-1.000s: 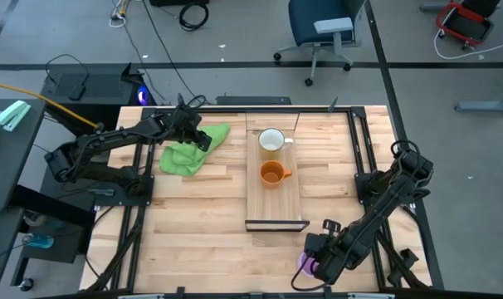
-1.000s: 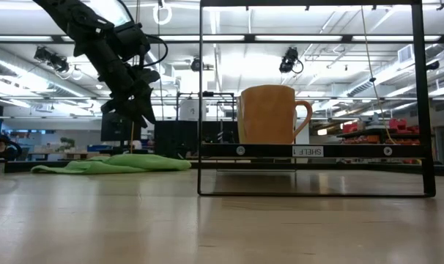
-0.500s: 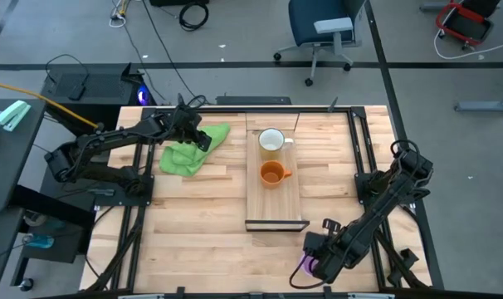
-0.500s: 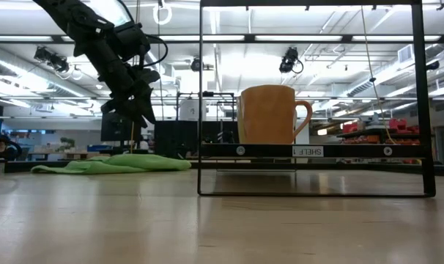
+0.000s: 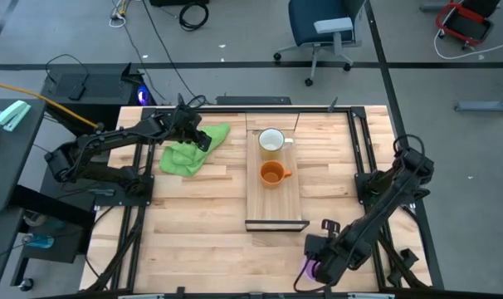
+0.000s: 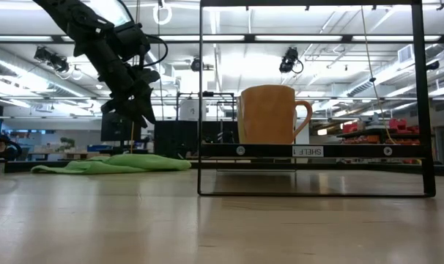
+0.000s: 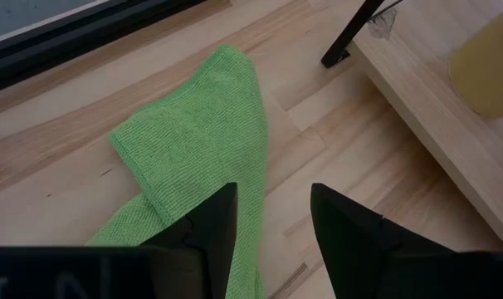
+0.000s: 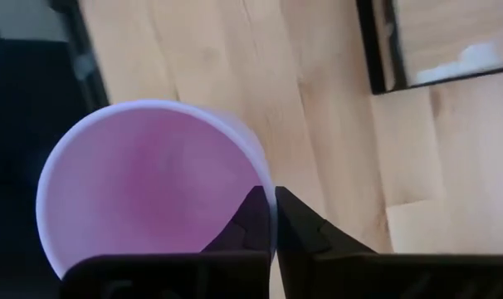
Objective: Stack small to large cups/mugs on shelf
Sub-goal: Put the purple mug on the shelf
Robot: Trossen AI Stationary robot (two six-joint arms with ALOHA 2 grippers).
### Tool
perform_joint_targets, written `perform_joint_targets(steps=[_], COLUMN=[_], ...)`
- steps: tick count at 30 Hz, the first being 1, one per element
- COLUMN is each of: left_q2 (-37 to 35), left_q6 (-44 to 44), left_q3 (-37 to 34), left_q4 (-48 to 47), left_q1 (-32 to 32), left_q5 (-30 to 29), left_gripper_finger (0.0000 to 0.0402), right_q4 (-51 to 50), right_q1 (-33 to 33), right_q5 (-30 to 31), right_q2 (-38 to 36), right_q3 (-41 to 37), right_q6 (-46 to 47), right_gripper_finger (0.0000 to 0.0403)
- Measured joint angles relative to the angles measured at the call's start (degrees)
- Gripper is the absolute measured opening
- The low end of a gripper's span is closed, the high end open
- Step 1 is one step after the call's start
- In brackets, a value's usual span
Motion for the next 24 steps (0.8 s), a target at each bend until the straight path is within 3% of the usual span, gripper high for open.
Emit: perform_joint_targets(steps=[7,17,24], left_q2=[0.0,0.0,0.0], left_q6=[0.0,0.0,0.0], left_q3=[0.0,0.0,0.0], left_q4=[0.0,0.0,0.0], left_q1=[0.0,0.0,0.0], left_q5=[0.0,-1.1,-1.1], left_gripper_finger=[0.0162,0.0162,0.0162], right_q4=[-11.8,-31.0,-31.0], right_q1=[0.7,-1.0,-8.7], right_q5=[2.4,14.3,16.3], right_q2=[-3.1,-6.3,-9.9], right_q3=[10.9,27.6,31.4], right_q6=[0.1,0.7,-7.7], right_gripper_finger=[0.0005,0.0005,0.0005])
